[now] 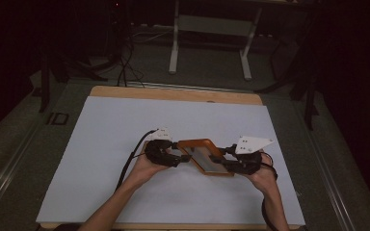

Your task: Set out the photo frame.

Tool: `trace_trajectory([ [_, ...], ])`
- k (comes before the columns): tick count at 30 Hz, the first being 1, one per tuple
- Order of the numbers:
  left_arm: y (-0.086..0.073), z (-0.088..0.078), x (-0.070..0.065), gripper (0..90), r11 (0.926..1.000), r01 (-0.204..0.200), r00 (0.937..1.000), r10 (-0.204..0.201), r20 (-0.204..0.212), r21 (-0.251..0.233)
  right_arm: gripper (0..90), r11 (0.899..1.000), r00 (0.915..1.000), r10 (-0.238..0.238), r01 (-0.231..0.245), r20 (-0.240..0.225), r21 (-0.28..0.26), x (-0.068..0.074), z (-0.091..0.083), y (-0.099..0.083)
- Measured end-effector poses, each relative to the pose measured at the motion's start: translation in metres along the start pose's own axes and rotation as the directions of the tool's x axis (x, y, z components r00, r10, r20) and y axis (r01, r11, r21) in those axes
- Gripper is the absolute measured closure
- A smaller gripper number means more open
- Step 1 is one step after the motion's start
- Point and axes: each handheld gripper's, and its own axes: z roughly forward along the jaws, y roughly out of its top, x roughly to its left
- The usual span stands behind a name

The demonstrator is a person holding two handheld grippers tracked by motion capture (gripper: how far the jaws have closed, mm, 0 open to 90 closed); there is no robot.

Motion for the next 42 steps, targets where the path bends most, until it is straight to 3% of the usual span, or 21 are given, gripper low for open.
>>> trace_trajectory([
  [7,0.0,0.01,-0.003,38.9,0.9997,-0.022,0.9995,0.022,0.024,0.007,69.1,1.0,0.9996,-0.017,0.016,-0.024,-0.008,0.002,-0.003,-0.003],
  [10,0.0,0.012,-0.006,45.8,0.9988,-0.047,0.9984,0.047,0.032,0.011,69.1,1.0,0.9994,-0.017,0.017,-0.031,-0.021,0.001,-0.003,-0.004],
  [16,0.002,0.009,-0.009,51.6,0.9977,-0.055,0.9984,0.055,-0.011,0.04,68.8,1.0,0.9999,0.0,0.0,-0.01,-0.011,-0.001,-0.003,-0.003],
  [18,0.002,0.006,-0.008,57.7,0.9973,-0.053,0.9973,0.056,-0.048,0.051,68.9,1.0,1.0,0.005,-0.005,0.001,0.003,-0.001,-0.003,-0.002],
  [19,0.002,0.005,-0.007,63.3,0.9977,-0.048,0.9977,0.05,-0.047,0.047,68.7,1.0,0.9998,0.012,-0.012,0.017,0.008,-0.001,-0.004,-0.001],
  [21,0.002,0.004,-0.006,64.6,0.9979,-0.043,0.9983,0.045,-0.036,0.048,68.7,1.0,0.9996,0.015,-0.015,0.025,0.01,-0.002,-0.004,-0.001],
  [23,0.003,0.004,-0.008,64.6,0.9969,-0.061,0.9974,0.063,-0.036,0.049,68.9,1.0,0.9998,0.014,-0.014,0.014,0.008,-0.002,-0.006,-0.003],
  [25,0.003,0.004,-0.006,62.3,0.9987,-0.041,0.9991,0.042,-0.01,0.03,69.0,1.0,0.9999,0.01,-0.01,0.008,0.008,-0.001,-0.006,-0.003],
  [30,0.003,0.007,-0.005,42.3,0.9998,-0.02,0.9994,0.02,0.029,0.007,69.1,1.0,0.9993,-0.028,0.028,-0.024,0.005,0.002,-0.004,-0.002],
  [32,0.002,0.008,-0.006,39.3,0.9998,-0.017,0.9983,0.017,0.056,-0.012,69.1,0.999,0.9982,-0.05,0.05,-0.033,0.008,0.003,-0.003,0.0],
  [34,0.002,0.009,-0.009,39.0,0.9993,-0.027,0.9971,0.029,0.07,-0.026,69.1,0.998,0.9977,-0.058,0.058,-0.037,0.01,0.004,-0.002,0.0],
  [36,0.003,0.011,-0.012,38.7,0.9989,-0.038,0.9975,0.04,0.058,-0.028,69.0,0.997,0.9966,-0.07,0.071,-0.044,0.01,0.005,-0.002,0.001],
  [39,0.002,0.011,-0.012,42.3,0.9985,-0.04,0.9976,0.042,0.055,-0.037,68.6,0.998,0.9973,-0.059,0.06,-0.042,0.011,0.003,-0.003,0.0],
  [42,0.004,0.009,-0.021,48.7,0.9964,-0.077,0.9966,0.078,0.028,-0.036,66.6,0.999,0.9996,-0.027,0.027,-0.011,0.023,-0.002,-0.008,-0.003],
])
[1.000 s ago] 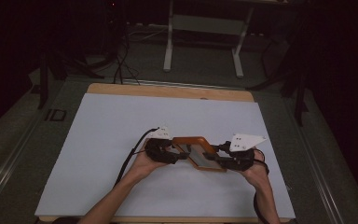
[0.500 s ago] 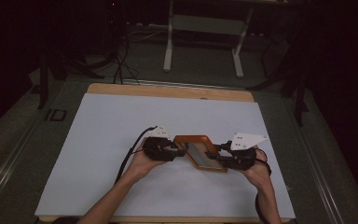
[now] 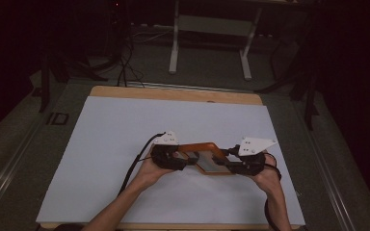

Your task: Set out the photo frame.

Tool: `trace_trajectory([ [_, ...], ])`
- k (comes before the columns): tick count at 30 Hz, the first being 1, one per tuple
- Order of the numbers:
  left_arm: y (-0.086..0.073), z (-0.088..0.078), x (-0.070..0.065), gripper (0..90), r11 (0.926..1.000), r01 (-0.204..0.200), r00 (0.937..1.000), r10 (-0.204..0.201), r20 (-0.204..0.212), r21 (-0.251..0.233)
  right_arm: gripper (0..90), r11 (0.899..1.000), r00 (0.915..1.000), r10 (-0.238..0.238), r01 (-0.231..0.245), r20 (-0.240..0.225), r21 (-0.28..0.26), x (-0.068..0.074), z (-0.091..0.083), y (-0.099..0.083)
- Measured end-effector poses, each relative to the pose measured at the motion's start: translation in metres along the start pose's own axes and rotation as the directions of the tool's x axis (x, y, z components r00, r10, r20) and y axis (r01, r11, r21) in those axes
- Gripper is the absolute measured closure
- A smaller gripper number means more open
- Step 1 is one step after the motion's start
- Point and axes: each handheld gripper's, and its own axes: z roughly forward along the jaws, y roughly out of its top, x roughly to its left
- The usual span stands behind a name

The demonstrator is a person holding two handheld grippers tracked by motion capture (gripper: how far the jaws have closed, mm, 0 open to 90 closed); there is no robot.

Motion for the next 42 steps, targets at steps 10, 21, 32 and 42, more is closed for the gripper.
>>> trace_trajectory([
  [10,0.006,0.001,-0.018,61.0,0.9957,-0.092,0.9955,0.093,-0.021,0.006,59.8,0.997,0.9983,-0.006,0.001,0.058,0.083,-0.002,-0.008,-0.004],
  [21,0.011,-0.008,-0.02,61.9,0.9945,-0.104,0.9942,0.104,-0.028,-0.01,59.1,0.997,0.9976,-0.015,0.01,0.068,0.073,-0.002,-0.007,-0.003],
  [32,0.018,-0.024,-0.018,63.1,0.993,-0.108,0.994,0.106,-0.027,-0.049,58.5,0.999,0.997,-0.014,0.011,0.076,0.04,0.001,-0.002,0.001],
  [42,0.021,-0.04,-0.014,63.7,0.9897,-0.113,0.9931,0.11,-0.04,-0.088,58.9,0.999,0.9981,0.031,-0.032,0.053,0.031,-0.002,0.01,0.0],
])
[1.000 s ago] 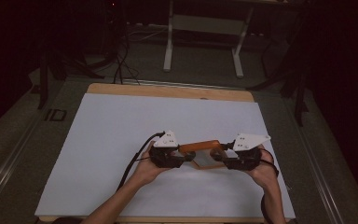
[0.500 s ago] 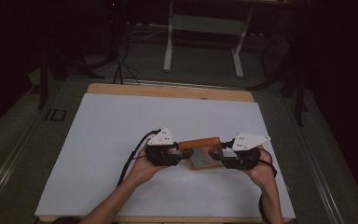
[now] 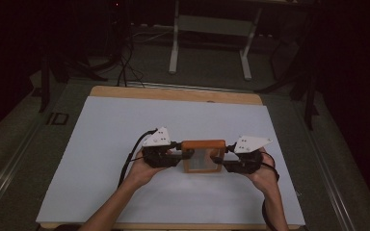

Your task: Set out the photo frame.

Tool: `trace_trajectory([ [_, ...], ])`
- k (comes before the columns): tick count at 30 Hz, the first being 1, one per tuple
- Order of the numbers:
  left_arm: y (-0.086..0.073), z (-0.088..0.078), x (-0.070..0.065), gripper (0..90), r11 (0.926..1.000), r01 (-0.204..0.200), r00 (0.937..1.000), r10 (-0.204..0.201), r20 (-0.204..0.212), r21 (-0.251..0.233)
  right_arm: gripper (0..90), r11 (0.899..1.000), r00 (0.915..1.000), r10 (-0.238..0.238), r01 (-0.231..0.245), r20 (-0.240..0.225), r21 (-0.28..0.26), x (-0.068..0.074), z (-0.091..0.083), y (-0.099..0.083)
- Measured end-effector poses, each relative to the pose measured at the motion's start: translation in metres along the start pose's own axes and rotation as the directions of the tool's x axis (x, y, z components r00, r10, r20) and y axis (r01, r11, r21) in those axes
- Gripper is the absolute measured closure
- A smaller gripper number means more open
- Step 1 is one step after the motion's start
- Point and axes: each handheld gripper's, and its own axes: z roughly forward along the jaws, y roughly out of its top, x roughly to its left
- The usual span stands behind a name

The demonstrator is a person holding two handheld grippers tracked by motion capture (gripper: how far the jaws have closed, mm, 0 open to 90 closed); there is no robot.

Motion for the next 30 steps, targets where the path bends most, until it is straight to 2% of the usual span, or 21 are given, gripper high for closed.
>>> trace_trajectory([
  [5,0.003,-0.007,0.002,63.9,0.9999,-0.001,1.0,0.001,-0.001,-0.012,59.1,1.0,0.9997,0.02,-0.02,-0.015,-0.019,0.0,0.003,0.002],
  [8,0.005,-0.012,0.002,64.3,0.9998,0.0,1.0,0.0,0.002,-0.022,59.9,0.997,0.9973,0.053,-0.055,-0.051,-0.048,-0.001,0.004,0.003],
  [11,0.006,-0.013,0.003,64.5,0.9998,-0.001,1.0,0.001,0.003,-0.019,60.0,0.996,0.9958,0.067,-0.07,-0.062,-0.058,-0.001,0.005,0.003],
  [13,0.007,-0.017,0.005,64.7,1.0,-0.005,0.9999,0.005,0.01,0.002,60.4,0.995,0.9948,0.07,-0.074,-0.075,-0.061,-0.001,0.008,0.004],
  [30,0.008,-0.036,0.013,65.0,0.9998,0.011,0.9999,-0.011,-0.007,0.018,60.1,0.988,0.9866,0.117,-0.127,-0.114,-0.085,0.0,0.027,0.012],
])
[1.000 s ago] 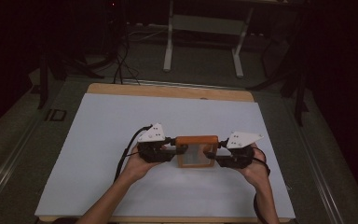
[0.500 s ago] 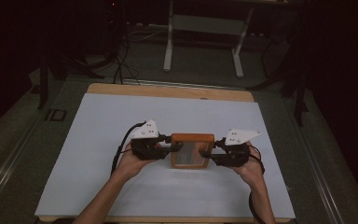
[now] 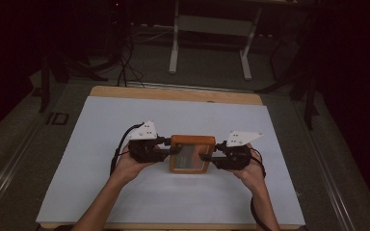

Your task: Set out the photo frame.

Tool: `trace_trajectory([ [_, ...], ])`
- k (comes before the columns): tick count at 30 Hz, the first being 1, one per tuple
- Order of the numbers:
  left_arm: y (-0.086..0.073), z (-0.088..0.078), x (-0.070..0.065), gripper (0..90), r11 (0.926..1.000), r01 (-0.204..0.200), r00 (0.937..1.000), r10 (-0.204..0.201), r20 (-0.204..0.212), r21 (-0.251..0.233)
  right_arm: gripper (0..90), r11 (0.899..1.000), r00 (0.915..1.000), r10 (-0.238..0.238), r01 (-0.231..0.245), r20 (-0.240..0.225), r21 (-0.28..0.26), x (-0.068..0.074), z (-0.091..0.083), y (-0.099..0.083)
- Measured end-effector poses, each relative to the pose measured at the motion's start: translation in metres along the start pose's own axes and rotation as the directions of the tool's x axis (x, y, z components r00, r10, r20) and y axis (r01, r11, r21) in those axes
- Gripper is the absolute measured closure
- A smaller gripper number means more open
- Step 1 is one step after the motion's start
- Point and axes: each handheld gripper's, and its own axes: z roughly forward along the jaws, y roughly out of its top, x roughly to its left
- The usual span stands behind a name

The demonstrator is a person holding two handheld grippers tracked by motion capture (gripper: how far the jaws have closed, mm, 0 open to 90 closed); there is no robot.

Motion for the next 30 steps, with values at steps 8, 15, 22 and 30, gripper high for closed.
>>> trace_trajectory([
  [8,-0.005,-0.006,0.008,65.2,0.9999,0.015,0.9998,-0.015,0.016,0.008,60.1,1.0,0.9999,0.014,-0.014,-0.006,-0.002,0.001,0.01,0.001],
  [15,-0.012,-0.009,0.017,65.2,0.999,0.041,0.9988,-0.041,0.027,0.015,60.0,0.999,0.9989,0.043,-0.043,-0.016,0.009,0.0,0.02,0.001],
  [22,-0.02,-0.011,0.026,64.9,0.9967,0.08,0.9958,-0.08,0.044,0.016,60.1,0.997,0.9973,0.072,-0.071,-0.017,0.02,-0.001,0.03,0.0],
  [30,-0.025,-0.012,0.032,64.6,0.9944,0.103,0.9936,-0.104,0.045,0.023,60.1,0.995,0.9949,0.098,-0.097,-0.026,0.026,-0.003,0.038,-0.002],
])
